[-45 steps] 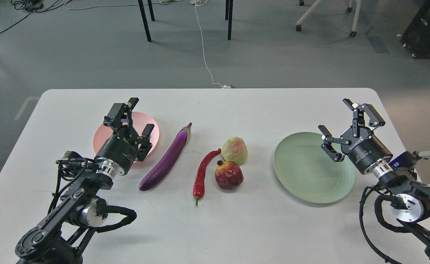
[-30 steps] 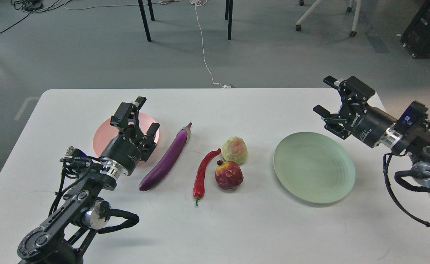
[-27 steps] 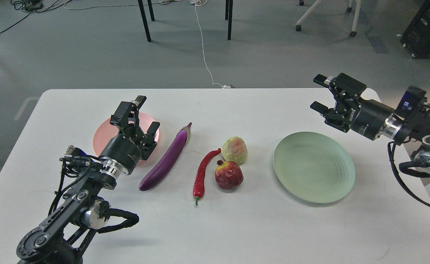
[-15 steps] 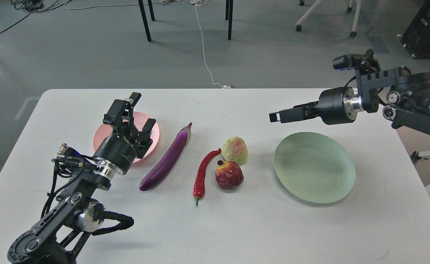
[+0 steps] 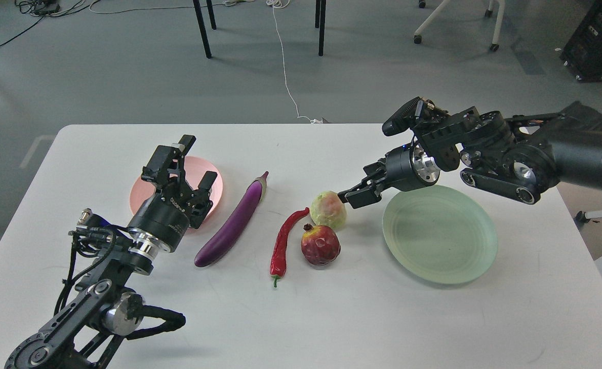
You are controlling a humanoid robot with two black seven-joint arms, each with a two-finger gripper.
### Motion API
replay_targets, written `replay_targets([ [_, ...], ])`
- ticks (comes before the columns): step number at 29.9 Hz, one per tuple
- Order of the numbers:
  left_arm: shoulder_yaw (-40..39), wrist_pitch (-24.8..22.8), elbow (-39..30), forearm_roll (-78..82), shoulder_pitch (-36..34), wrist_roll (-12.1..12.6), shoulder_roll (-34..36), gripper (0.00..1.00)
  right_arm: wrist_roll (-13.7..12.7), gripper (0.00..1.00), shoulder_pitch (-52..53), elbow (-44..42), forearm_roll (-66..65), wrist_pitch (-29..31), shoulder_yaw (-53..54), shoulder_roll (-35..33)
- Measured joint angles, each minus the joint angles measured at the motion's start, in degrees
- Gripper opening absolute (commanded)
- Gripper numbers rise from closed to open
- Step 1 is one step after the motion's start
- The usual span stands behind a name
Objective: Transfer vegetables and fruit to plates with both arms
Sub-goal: 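Lower the right gripper and grasp the pale peach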
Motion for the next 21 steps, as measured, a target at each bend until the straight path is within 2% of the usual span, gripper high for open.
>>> replay_targets([
  [15, -0.38, 0.01, -0.8, 0.08, 1.82, -0.02, 0.04, 0.98, 0.0, 0.98, -2.11, -5.65, 0.27, -3.22, -2.87, 7.21],
  [21, -0.43, 0.01, -0.83, 0.08, 1.85, -0.02, -0.01, 0.98, 0.0, 0.94, -4.7, -8.42, 0.29, -5.49, -2.98, 9.43],
])
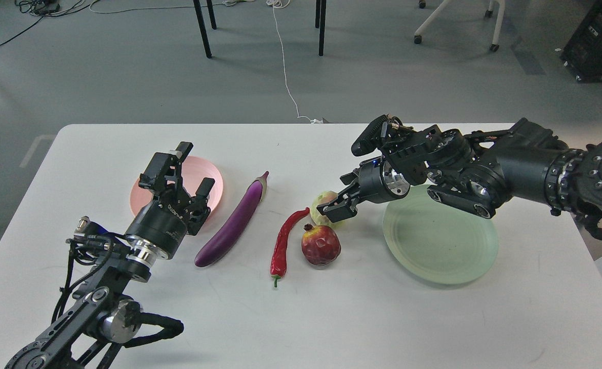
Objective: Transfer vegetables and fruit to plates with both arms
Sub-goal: 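Lower the right gripper and grasp the pale peach, then carry the peach onto the green plate and release it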
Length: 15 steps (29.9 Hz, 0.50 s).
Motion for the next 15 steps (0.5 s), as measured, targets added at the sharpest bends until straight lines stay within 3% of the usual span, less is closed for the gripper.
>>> replay_targets([
  [3, -0.04, 0.0, 0.0, 0.0, 0.0, 0.0, 0.01, 0.98, 0.0, 0.87, -0.61, -0.48, 0.07, -0.34, -0.77, 0.33],
  [11, -0.21, -0.07, 0.0, -0.01, 0.01, 0.0, 0.06, 0.98, 0.0, 0.49, -0.84, -0.65, 0.17, -0.58, -2.65, 0.46],
  [15, -0.21, -0.09, 0.0, -0.01, 0.0, 0.0, 0.01, 0.98, 0.01, 0.49, -0.8, -0.65, 0.22, -0.61, -3.06, 0.41],
])
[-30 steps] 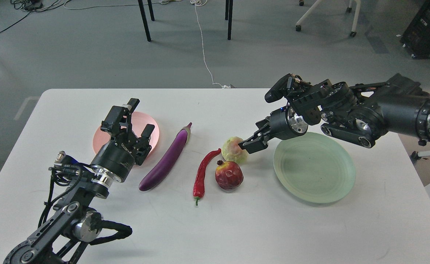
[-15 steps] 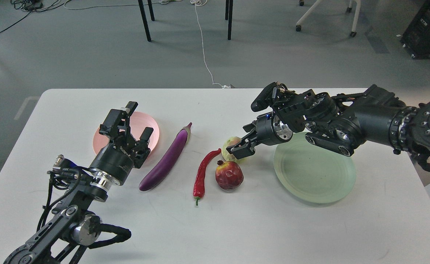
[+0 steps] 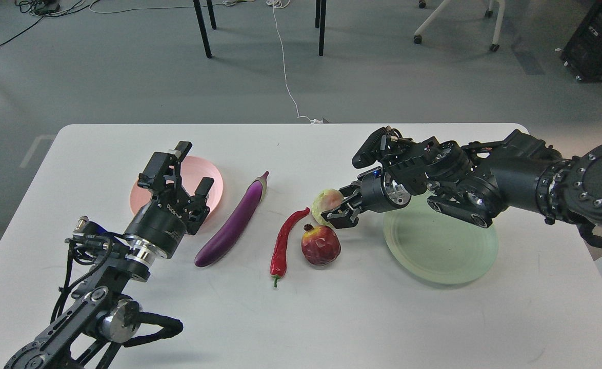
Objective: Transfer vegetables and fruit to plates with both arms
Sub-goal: 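Carry the peach onto the green plate and release it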
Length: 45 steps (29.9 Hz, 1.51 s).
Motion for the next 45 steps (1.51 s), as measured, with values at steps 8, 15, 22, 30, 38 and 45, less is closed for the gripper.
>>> replay_targets([
  [8, -0.06, 0.0, 0.02, 0.0, 0.0, 0.0, 0.0, 0.98, -0.02, 0.49, 6.02, 4.35, 0.04, 0.18, -0.21, -5.94],
  [15, -0.14, 0.0, -0.26, 0.0, -0.08, 0.0, 0.3, 0.98, -0.01, 0.5, 13.52, 17.23, -2.1, 0.39, -0.96, -21.73],
  [22, 0.01, -0.04, -0.41, 0.0, -0.1, 0.0, 0.1, 0.98, -0.02, 0.51, 11.53, 20.29, -6.97, 0.45, -2.85, -31.58],
  [30, 0.12, -0.09, -0.41, 0.0, -0.1, 0.0, -0.02, 0.98, -0.02, 0.67, 5.07, 17.56, -7.14, -0.61, -2.86, -32.56],
  [38, 0.04, -0.09, -0.42, 0.0, -0.1, 0.0, -0.08, 0.98, -0.01, 0.96, 1.2, 13.74, -6.84, -5.16, -2.63, -29.76],
  [45, 0.01, -0.09, -0.42, 0.0, -0.11, 0.06, 0.06, 0.98, -0.01, 0.97, 5.17, 15.03, -6.29, -5.3, -1.39, -30.24],
])
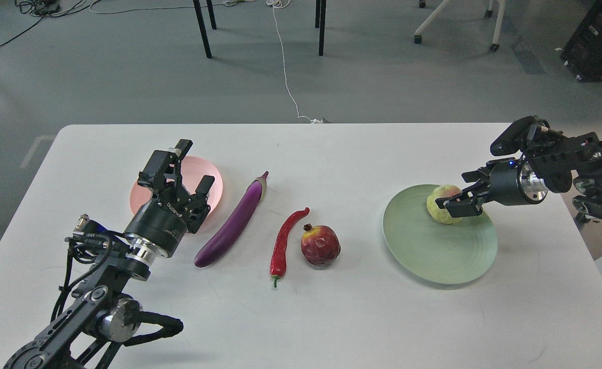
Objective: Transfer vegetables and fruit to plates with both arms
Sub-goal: 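Carry the peach onto the green plate and release it, then reach the right gripper down and grasp the red apple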
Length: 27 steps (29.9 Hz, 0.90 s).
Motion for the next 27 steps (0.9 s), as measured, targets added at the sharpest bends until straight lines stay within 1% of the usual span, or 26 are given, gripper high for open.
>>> replay_targets([
  [3, 0.08, -0.06, 0.0, 0.0, 0.0, 0.03, -0.01, 0.98, 0.0, 0.97, 3.98, 4.18, 1.55, 0.13, 1.72, 0.18],
  [6, 0.11, -0.11, 0.0, 0.0, -0.04, 0.03, -0.04, 0.98, 0.0, 0.97, 8.67, 10.06, 5.97, 0.31, 2.27, 2.0],
  [8, 0.12, -0.11, -0.01, 0.0, -0.07, 0.03, -0.01, 0.98, 0.01, 0.97, 11.13, 13.67, 9.29, 0.57, 1.67, 5.02],
  [11, 0.12, -0.11, -0.07, 0.01, 0.02, 0.03, 0.08, 0.98, 0.0, 0.97, 12.86, 15.26, 12.18, 0.73, -0.18, 10.85],
  [15, 0.18, -0.04, -0.17, 0.08, 0.17, 0.03, 0.17, 0.98, 0.0, 0.97, 12.97, 14.3, 13.67, 0.46, -3.23, 18.71],
  [18, 0.17, -0.03, -0.19, 0.09, 0.19, 0.03, 0.18, 0.98, 0.0, 0.97, 11.85, 11.95, 14.52, 0.2, -5.18, 23.34],
  [21, 0.17, -0.03, -0.18, 0.09, 0.2, 0.03, 0.18, 0.98, -0.01, 0.97, 9.9, 8.46, 14.74, 0.1, -6.43, 27.04],
  [27, 0.28, -0.03, -0.18, 0.09, 0.2, 0.03, 0.24, 0.98, -0.01, 0.96, 6.13, 4.02, 15.0, 0.05, -7.19, 31.33],
])
